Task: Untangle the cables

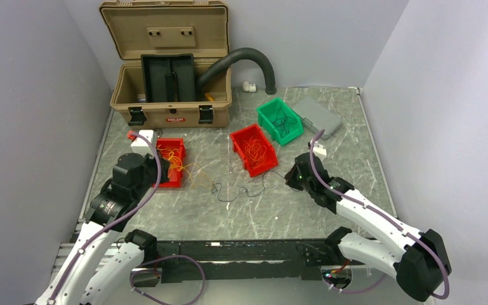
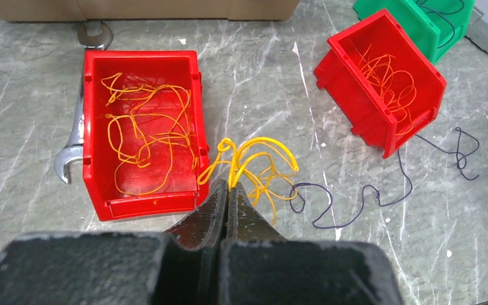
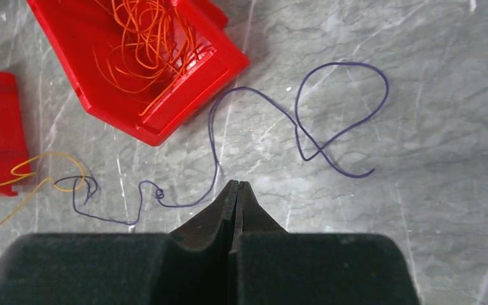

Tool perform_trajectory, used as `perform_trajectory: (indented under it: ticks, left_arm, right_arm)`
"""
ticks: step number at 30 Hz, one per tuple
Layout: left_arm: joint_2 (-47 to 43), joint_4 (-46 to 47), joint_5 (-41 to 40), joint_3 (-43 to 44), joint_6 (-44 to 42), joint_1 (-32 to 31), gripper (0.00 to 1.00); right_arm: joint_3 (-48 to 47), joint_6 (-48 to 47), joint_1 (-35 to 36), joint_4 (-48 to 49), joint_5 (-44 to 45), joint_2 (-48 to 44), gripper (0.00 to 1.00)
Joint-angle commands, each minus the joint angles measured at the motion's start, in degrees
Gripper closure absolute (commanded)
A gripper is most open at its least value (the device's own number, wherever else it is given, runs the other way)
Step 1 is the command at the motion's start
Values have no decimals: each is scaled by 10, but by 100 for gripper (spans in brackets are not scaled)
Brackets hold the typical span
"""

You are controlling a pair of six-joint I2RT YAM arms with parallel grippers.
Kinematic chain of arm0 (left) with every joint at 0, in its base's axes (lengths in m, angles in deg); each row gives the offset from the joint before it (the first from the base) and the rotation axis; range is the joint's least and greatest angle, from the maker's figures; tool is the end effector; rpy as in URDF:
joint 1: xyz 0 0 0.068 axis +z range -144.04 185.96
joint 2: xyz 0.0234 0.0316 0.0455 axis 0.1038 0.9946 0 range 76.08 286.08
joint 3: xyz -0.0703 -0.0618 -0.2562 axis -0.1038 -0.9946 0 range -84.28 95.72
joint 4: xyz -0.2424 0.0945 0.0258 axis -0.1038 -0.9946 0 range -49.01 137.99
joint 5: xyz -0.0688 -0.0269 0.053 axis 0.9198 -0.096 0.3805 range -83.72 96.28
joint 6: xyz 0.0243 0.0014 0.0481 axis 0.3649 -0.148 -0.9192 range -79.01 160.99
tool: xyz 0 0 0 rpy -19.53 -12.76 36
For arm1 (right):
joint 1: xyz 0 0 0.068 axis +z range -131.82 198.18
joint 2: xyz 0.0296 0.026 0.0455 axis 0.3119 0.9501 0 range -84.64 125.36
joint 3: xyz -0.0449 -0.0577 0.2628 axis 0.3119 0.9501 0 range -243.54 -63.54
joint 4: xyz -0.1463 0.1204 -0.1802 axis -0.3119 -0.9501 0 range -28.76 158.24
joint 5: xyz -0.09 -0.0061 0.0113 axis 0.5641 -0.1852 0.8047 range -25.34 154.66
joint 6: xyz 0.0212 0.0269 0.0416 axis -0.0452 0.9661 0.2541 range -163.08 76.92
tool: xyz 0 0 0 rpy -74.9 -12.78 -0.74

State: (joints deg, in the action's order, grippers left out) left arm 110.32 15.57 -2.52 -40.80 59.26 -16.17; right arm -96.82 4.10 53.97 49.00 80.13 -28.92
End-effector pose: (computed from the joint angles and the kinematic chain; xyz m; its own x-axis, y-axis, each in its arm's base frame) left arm 0.1264 -0.0455 0.3177 -0.4222 -0.1627 -0.8918 0.1155 0.9661 -0.2309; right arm 0.1691 0.1103 0.2216 -0.6617 0.3944 -0.6377 0.1222 0.8958 0.4273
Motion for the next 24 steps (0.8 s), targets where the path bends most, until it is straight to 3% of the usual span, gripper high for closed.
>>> perform_trajectory:
  ticks: [1,5,8,10,15,24]
  left_arm:
    - [-3,20,24,18,1,1,100]
    - [-2,25,36,16,-2,1,100]
    - [-1,28,48,17,-4,1,100]
    - [-1,30,55,14,-5,1,100]
    - [-2,35,60,10,-6,1,100]
    - [2,16,71,24,-34,2,100]
  right_arm:
    - [-6,-24,-7,-18,-9,-8,100]
    - [-13,-43,-6,24,-86,25,96]
    - [-23,-67,15,87,-149,59,49]
    - [-51,-80,60,113,-147,99,36]
    - [-164,-117,144,130,-139,250,35]
    - [-236,-121,171,230,-192,425,39]
